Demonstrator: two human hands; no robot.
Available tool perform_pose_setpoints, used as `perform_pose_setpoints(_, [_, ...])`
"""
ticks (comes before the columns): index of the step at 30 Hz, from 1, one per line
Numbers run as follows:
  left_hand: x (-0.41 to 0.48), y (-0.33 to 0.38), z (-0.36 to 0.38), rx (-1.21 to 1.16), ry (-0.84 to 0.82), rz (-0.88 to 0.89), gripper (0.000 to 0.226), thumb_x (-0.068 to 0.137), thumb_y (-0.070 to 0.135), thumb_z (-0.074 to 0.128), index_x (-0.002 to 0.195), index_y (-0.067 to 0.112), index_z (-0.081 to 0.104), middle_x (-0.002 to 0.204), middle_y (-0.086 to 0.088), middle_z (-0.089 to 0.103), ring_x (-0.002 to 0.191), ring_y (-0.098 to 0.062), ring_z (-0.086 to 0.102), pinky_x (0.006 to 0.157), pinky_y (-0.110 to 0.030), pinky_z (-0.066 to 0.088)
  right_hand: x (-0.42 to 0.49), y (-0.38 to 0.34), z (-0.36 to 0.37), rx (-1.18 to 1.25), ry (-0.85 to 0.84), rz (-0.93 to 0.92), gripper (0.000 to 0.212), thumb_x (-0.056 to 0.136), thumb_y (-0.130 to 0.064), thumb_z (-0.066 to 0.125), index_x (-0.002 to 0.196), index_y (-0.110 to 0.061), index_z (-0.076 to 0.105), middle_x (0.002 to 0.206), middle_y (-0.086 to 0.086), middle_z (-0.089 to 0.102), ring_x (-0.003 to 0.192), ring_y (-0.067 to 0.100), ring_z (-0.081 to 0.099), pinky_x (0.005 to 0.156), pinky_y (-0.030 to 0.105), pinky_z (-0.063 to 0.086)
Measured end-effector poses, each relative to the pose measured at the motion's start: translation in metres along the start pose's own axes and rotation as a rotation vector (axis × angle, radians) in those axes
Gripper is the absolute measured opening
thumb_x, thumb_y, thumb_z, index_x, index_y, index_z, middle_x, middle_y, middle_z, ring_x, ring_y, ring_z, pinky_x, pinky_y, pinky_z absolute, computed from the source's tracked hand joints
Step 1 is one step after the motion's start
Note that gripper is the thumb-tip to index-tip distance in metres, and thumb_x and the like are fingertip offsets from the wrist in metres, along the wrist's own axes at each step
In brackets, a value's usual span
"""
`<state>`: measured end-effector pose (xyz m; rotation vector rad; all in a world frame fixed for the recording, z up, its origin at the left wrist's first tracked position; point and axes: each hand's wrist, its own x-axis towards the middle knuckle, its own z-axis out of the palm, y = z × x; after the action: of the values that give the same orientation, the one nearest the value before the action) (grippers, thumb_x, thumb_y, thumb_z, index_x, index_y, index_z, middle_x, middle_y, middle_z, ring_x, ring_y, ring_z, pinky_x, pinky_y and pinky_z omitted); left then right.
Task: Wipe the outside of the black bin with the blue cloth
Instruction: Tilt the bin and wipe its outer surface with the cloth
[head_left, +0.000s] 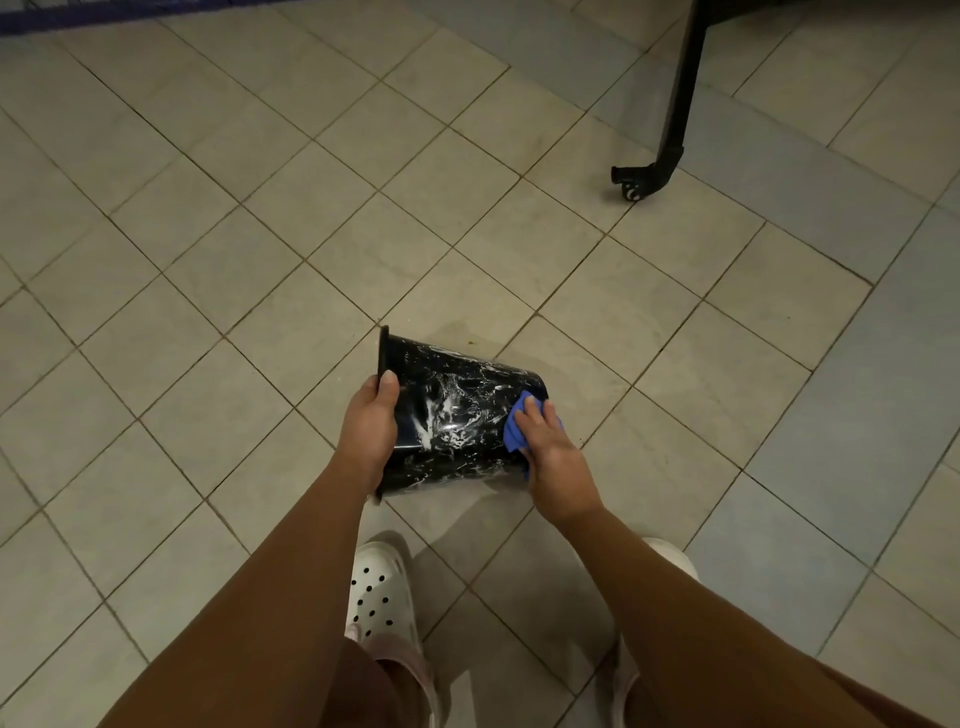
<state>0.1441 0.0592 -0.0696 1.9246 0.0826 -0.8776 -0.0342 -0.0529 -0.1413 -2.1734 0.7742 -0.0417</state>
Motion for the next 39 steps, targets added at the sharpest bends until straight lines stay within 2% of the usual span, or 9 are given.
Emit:
perform_pose_setpoints(6, [0.001, -0.009, -0.006, 0.023, 0.041, 0.029, 0.028, 0.107, 0.031, 0.04, 0.118, 0.014, 0.059, 0.107, -0.009, 0.069, 0.104, -0.032, 0.065, 0.086, -0.04, 0.051, 0.006, 0.001, 0.0, 0.001, 0.005, 0.076, 0.064, 0.089, 0.006, 0.048, 0.146, -0.009, 0.026, 0.155, 0.007, 0.014, 0.144, 0.022, 0.002, 0.11, 0.02, 0.005])
perform_pose_setpoints(12, [0.006, -0.005, -0.008, 0.109, 0.017, 0.081, 0.022, 0.106, 0.029, 0.042, 0.113, 0.018, 0.06, 0.106, -0.007, 0.067, 0.106, -0.034, 0.063, 0.099, -0.051, 0.049, -0.001, 0.01, 0.003, -0.13, -0.03, -0.126, 0.079, 0.067, 0.02, 0.061, 0.139, 0.001, 0.037, 0.148, 0.018, 0.028, 0.137, 0.037, 0.016, 0.109, 0.048, 0.018])
perform_pose_setpoints(16, [0.006, -0.003, -0.005, 0.13, 0.002, 0.117, 0.022, 0.106, 0.029, 0.042, 0.113, 0.018, 0.06, 0.11, -0.01, 0.067, 0.106, -0.033, 0.063, 0.1, -0.053, 0.048, 0.017, 0.006, -0.003, -0.094, -0.027, -0.015, 0.08, 0.08, 0.012, 0.055, 0.147, -0.01, 0.019, 0.156, 0.005, 0.006, 0.144, 0.02, -0.003, 0.11, 0.021, 0.0])
perform_pose_setpoints(19, [0.005, -0.001, 0.0, 0.196, -0.004, 0.159, 0.024, 0.106, 0.031, 0.04, 0.116, 0.016, 0.057, 0.107, -0.007, 0.065, 0.104, -0.029, 0.062, 0.095, -0.046, 0.048, 0.017, 0.005, 0.0, -0.057, 0.038, 0.075, 0.077, 0.083, 0.007, 0.056, 0.148, -0.009, 0.018, 0.157, 0.007, 0.009, 0.144, 0.021, 0.001, 0.107, 0.019, -0.001])
perform_pose_setpoints(25, [0.008, 0.0, -0.002, 0.238, -0.013, 0.172, 0.027, 0.107, 0.03, 0.039, 0.118, 0.014, 0.056, 0.109, -0.009, 0.065, 0.102, -0.028, 0.061, 0.092, -0.044, 0.048, 0.001, 0.011, 0.009, -0.114, 0.01, -0.094, 0.085, 0.066, 0.019, 0.063, 0.142, -0.003, 0.032, 0.15, 0.016, 0.026, 0.14, 0.033, 0.016, 0.111, 0.045, 0.02])
perform_pose_setpoints(28, [0.01, -0.002, -0.004, 0.206, -0.013, 0.163, 0.026, 0.106, 0.029, 0.041, 0.119, 0.014, 0.058, 0.111, -0.009, 0.066, 0.102, -0.026, 0.062, 0.093, -0.043, 0.048, 0.009, 0.014, 0.001, -0.152, -0.038, -0.142, 0.086, 0.068, 0.017, 0.063, 0.144, -0.005, 0.028, 0.152, 0.01, 0.018, 0.141, 0.028, 0.009, 0.113, 0.038, 0.014])
perform_pose_setpoints(32, [0.009, -0.001, -0.001, 0.221, -0.022, 0.195, 0.025, 0.106, 0.028, 0.041, 0.116, 0.012, 0.057, 0.102, -0.006, 0.064, 0.093, -0.022, 0.06, 0.08, -0.035, 0.047, 0.022, 0.01, -0.007, -0.068, -0.004, 0.072, 0.072, 0.086, 0.011, 0.045, 0.148, -0.009, 0.014, 0.157, 0.008, 0.006, 0.144, 0.022, 0.0, 0.108, 0.021, 0.0])
perform_pose_setpoints(35, [0.009, -0.001, 0.001, 0.246, -0.029, 0.198, 0.024, 0.106, 0.03, 0.04, 0.114, 0.013, 0.057, 0.103, -0.009, 0.064, 0.093, -0.023, 0.06, 0.081, -0.036, 0.048, 0.016, 0.009, -0.005, -0.083, 0.012, 0.131, 0.079, 0.082, 0.009, 0.054, 0.148, -0.008, 0.014, 0.157, 0.009, 0.006, 0.144, 0.023, 0.0, 0.115, 0.029, 0.005])
perform_pose_setpoints(39, [0.01, -0.004, 0.001, 0.259, -0.012, 0.177, 0.023, 0.107, 0.03, 0.039, 0.114, 0.016, 0.055, 0.097, 0.0, 0.062, 0.091, -0.019, 0.058, 0.081, -0.035, 0.043, -0.003, 0.008, 0.006, -0.105, 0.028, -0.05, 0.081, 0.075, 0.015, 0.059, 0.145, -0.006, 0.025, 0.153, 0.011, 0.015, 0.142, 0.028, 0.006, 0.112, 0.033, 0.02])
